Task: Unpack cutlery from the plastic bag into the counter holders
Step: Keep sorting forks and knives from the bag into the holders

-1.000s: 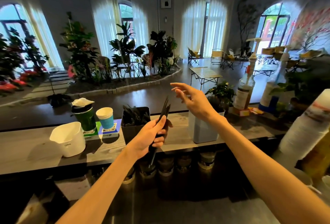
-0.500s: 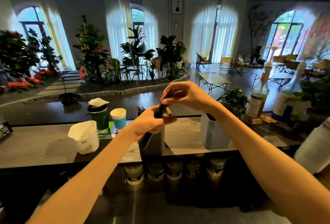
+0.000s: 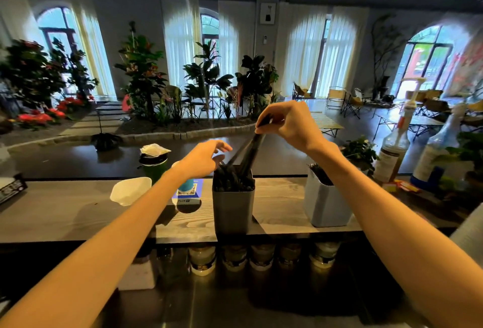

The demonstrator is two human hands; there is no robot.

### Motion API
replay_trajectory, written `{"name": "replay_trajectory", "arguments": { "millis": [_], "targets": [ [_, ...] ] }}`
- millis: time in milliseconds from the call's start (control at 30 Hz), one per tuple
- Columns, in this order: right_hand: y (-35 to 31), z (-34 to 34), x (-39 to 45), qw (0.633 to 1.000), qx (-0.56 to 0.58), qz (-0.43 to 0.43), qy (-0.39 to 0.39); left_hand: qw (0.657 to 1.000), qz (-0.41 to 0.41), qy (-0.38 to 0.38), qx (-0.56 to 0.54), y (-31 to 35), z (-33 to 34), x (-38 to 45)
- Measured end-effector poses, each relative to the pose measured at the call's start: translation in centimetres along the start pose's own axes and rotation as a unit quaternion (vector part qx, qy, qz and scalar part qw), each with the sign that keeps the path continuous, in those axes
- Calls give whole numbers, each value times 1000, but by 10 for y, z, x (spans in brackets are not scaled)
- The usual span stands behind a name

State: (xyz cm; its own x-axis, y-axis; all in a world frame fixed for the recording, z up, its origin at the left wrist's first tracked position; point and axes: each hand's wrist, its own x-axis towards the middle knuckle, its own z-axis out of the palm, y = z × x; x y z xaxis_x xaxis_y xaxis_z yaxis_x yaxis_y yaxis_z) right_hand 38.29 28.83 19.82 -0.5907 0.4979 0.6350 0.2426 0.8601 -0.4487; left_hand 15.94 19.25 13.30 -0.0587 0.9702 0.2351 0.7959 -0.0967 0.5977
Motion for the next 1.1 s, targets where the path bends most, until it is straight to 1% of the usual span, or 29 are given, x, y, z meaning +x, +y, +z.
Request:
{"name": "replay_trajectory", "arguments": {
  "millis": [100,200,300,367,433,533,567,600,667,700,733,800,867,933,1000,1067,1100],
  "targets": [
    [11,32,-5,999,-39,21,-26,999,-40,-12,29,-24,17,-1],
    [27,66,-13,990,-102,24,-95,997,-40,-14,62,-35,33,-2],
    [40,94,-25,971,-145,42,-187,997,-34,31,56,-42,39,-2],
    [42,104,-35,963,-144,64,-221,997,-32,55,38,-46,39,-4],
    [39,104,-43,966,-126,69,-216,997,-22,66,28,-46,37,-7],
    [35,101,-57,986,-92,64,-127,997,-11,72,7,-45,38,-14],
    [33,101,-61,986,-94,61,-120,997,-10,71,3,-45,39,-15],
    [31,101,-65,983,-103,60,-143,998,-7,68,3,-44,40,-16],
    [24,105,-70,964,-111,78,-226,999,-3,42,17,-43,42,-20],
    [21,106,-71,961,-102,83,-242,999,1,30,23,-42,43,-22],
    [19,105,-71,966,-87,83,-229,999,5,29,21,-42,45,-23],
    [15,100,-73,979,-78,94,-165,999,8,51,4,-37,46,-29],
    [9,95,-82,985,-72,110,-108,995,21,93,-13,-30,47,-39],
    [2,91,-99,989,-37,127,-64,989,38,141,-28,-21,51,-55],
    [-7,90,-125,989,-2,147,-23,983,56,172,-38,-14,59,-77],
    [-15,92,-161,984,21,177,1,981,67,177,-53,-8,72,-103],
    [-20,94,-182,980,40,196,1,982,62,166,-68,-6,81,-117]
  ]
}}
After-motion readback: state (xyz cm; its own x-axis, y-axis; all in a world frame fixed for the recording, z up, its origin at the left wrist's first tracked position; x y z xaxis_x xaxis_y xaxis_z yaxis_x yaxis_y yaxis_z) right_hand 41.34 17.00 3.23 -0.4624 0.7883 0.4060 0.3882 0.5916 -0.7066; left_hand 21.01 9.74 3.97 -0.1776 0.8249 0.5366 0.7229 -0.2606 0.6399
